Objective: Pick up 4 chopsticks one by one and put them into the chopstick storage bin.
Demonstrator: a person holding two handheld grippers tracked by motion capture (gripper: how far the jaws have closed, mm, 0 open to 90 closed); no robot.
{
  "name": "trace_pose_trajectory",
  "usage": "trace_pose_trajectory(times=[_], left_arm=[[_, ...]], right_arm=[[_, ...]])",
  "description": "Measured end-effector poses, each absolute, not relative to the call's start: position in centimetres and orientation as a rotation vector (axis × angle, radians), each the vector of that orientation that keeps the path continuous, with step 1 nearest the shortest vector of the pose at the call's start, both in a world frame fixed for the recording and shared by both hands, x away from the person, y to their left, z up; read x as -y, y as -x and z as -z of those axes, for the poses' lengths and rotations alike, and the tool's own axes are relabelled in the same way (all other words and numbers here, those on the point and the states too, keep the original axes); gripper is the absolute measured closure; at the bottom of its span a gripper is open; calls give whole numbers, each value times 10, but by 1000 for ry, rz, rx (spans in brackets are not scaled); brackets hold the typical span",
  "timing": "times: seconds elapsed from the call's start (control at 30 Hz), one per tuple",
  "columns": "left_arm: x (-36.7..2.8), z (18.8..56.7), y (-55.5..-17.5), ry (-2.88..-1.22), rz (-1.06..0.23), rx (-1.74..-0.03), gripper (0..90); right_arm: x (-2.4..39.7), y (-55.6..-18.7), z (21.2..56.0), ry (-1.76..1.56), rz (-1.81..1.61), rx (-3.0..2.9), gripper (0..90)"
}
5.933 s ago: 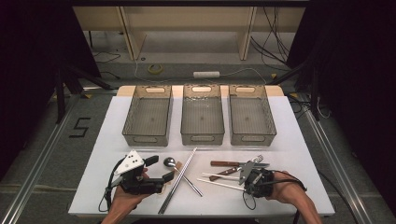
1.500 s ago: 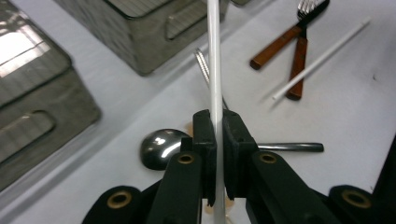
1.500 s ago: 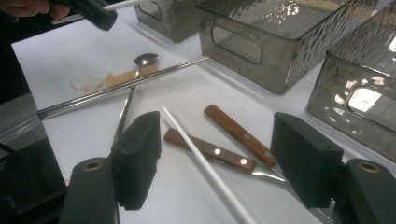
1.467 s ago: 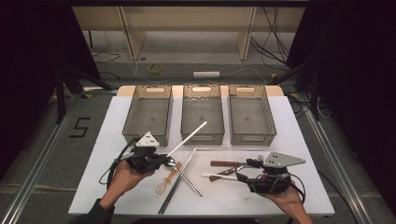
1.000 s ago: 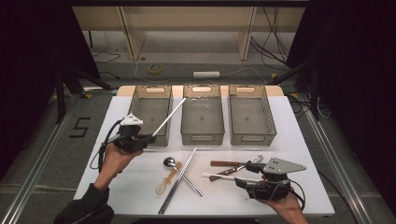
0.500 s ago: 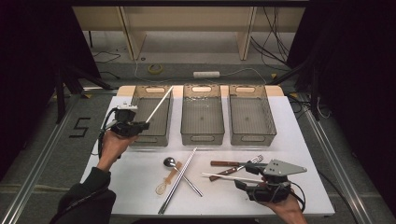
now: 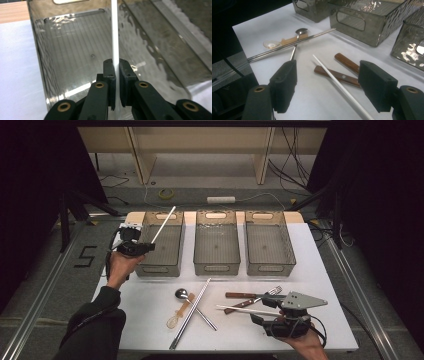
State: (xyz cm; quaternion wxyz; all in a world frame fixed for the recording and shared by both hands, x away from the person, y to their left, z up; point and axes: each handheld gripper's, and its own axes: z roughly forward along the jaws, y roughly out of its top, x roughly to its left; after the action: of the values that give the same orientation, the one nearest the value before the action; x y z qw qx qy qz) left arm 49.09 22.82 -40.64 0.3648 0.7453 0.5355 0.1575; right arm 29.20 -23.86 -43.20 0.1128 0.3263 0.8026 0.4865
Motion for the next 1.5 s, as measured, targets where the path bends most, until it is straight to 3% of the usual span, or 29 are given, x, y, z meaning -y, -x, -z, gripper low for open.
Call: trace_pose_trajectory(times=[0.7,0.73,0.9,0.97,1.03,1.1,1.5], left_arm=[[-229,425,-520,-1912,-423,-1515,838],[-229,425,-520,-1898,-432,-1513,776],[-228,418,-515,-1853,-419,-1490,646],[-226,414,-510,-1845,-399,-1485,525],[-224,411,-505,-1823,-390,-1474,492],[-222,408,-499,-1811,-369,-1449,386],[-202,407,-432,-1783,-285,-1217,247]], right_arm=[[239,-291,431,-944,-1425,-2366,327],[240,-292,432,-947,-1423,-2367,327],[241,-291,431,-946,-1429,-2363,327],[241,-291,431,-947,-1422,-2365,327],[241,-291,430,-945,-1421,-2364,327],[241,-292,430,-945,-1414,-2361,327],[248,-299,430,-963,-1332,-2362,326]])
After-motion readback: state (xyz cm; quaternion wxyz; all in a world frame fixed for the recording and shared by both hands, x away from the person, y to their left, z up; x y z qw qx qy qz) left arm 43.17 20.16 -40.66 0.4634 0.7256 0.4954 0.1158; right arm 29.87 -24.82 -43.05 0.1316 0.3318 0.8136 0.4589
